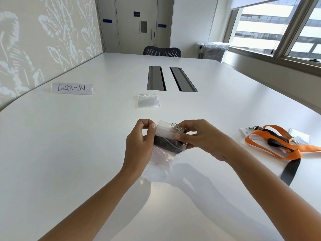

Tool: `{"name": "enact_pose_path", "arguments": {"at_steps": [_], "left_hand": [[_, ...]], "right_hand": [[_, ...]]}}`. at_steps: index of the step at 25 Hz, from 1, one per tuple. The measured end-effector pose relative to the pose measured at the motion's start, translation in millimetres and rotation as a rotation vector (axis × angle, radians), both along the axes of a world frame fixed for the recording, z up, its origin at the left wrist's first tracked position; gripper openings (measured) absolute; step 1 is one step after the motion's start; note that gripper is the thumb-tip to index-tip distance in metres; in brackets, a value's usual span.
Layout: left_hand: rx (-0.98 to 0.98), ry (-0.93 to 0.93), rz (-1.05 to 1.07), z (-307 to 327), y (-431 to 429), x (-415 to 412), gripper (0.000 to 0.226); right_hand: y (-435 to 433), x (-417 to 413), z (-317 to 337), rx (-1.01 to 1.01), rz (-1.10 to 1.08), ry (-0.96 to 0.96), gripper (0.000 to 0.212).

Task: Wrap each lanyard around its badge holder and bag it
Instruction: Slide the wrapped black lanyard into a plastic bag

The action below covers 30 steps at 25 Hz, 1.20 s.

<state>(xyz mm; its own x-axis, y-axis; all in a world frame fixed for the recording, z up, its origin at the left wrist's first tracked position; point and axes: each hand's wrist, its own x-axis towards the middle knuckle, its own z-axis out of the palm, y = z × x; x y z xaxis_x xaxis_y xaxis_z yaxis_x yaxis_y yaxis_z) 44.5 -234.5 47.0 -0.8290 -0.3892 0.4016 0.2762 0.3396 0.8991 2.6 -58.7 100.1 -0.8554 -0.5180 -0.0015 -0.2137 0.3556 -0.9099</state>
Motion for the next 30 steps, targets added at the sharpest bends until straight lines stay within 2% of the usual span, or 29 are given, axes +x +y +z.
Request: {"name": "enact_pose_path", "arguments": {"at_steps": [3,5,7,12,14,16,18,22,26,28,30], "left_hand": [[0.089,-0.03,0.015,-2.4,-4.5,-4.1,0.013],[0.19,-0.076,-0.021,-5.6,-5.8,-6.9,0.014],[0.251,-0.107,-0.047,-7.4,-5.7,-8.5,0.015],[0.144,-0.042,0.005,-5.4,-4.8,-6.4,0.014],[0.102,-0.024,0.037,-5.2,-3.4,-5.7,0.013],[0.104,-0.023,0.063,-5.7,-2.4,-5.5,0.013],[0.132,-0.046,0.074,-6.2,-1.6,-5.5,0.012],[0.158,-0.037,-0.041,-3.5,-2.0,-3.7,0.009],[-0.062,0.065,-0.284,5.7,-7.6,-0.8,0.029],[-0.101,0.047,-0.288,6.6,-8.5,-1.9,0.029],[-0.034,0.018,-0.274,5.5,-8.3,-2.0,0.027]], "right_hand": [[8.1,-1.0,7.7,-0.063,0.131,-0.115,0.021],[8.3,0.4,10.7,-0.074,0.114,-0.081,0.011],[6.6,1.3,11.2,-0.059,0.081,-0.065,0.011],[5.8,-1.1,6.8,-0.035,-0.008,-0.077,0.016],[6.7,-2.1,7.0,-0.12,0.024,-0.213,0.012],[7.2,-2.3,7.9,-0.202,0.058,-0.37,0.026],[6.5,-1.7,6.4,-0.217,0.038,-0.417,0.031],[4.9,0.1,3.5,-0.235,-0.064,-0.336,0.025],[7.3,-3.7,2.4,-0.293,-0.148,-0.24,0.017],[7.5,-4.9,1.1,-0.311,-0.15,-0.209,0.013],[5.8,-3.5,-0.1,-0.285,-0.105,-0.164,0.011]]}}
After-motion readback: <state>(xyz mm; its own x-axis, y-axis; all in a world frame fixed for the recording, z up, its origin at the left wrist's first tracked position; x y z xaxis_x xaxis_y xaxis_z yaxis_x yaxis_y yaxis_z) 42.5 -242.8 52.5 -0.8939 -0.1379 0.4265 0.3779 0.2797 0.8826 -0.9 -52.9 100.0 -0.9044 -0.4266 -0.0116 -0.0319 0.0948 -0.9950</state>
